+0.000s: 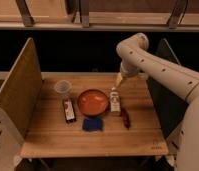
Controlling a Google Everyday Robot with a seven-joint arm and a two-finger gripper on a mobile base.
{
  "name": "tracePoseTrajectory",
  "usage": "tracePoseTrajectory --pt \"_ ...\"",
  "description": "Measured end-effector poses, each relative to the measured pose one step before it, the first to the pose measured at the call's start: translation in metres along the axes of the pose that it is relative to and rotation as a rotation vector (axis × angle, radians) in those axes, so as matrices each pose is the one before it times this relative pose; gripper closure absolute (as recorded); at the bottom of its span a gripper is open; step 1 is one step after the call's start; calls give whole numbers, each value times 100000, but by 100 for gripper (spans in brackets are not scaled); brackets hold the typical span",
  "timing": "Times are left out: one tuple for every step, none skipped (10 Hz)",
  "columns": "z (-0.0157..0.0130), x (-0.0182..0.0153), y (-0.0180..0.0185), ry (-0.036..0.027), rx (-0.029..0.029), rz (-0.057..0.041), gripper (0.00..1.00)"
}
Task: Stand the bottle upright
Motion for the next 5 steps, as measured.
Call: tracePoseTrajectory --pt "103 82 -43 345 317 202 30" --pt "34 226 -433 341 399 535 30" --pt "-1 85 -52 304 130 25 30" --pt "-105 -89 109 -157 -169 -70 30" --pt "273 -213 655 668 -1116 273 30"
